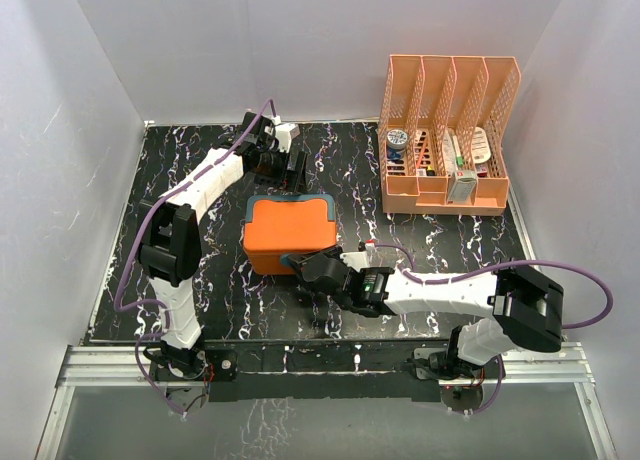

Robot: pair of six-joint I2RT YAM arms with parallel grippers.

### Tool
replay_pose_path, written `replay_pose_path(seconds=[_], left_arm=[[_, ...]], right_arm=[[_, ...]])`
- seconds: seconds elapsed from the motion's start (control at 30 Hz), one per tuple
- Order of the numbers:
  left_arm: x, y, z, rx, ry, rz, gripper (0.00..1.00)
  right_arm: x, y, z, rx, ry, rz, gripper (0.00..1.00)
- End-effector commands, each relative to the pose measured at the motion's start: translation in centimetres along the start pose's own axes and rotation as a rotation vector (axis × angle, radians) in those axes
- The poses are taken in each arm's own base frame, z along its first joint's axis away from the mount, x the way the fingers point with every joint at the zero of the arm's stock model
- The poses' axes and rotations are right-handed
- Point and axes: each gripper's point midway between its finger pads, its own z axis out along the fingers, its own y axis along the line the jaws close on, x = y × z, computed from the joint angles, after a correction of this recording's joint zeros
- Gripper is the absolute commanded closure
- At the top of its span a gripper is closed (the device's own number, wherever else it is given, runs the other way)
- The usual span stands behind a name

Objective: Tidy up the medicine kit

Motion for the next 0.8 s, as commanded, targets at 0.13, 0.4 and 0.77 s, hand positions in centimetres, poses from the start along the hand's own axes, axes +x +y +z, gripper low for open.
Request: replay_pose_path(seconds=[0.13, 0.4, 0.77], left_arm=[[5.5, -2.2, -1.5, 0.063, 0.193, -0.020, 0.06], [5.5, -2.1, -1.5, 0.061, 0.195, -0.021, 0.06], [5.6, -1.9, -1.4, 0.058, 0.200, -0.017, 0.06]], right_arm=[[-11.3, -12.4, 2.7, 0.375, -0.420, -0.103, 0.87], [-11.8, -13.8, 2.8, 0.418, -0.422, -0.100, 0.94], [-12.6, -13.6, 2.8, 0.416, -0.461, -0.129, 0.95]])
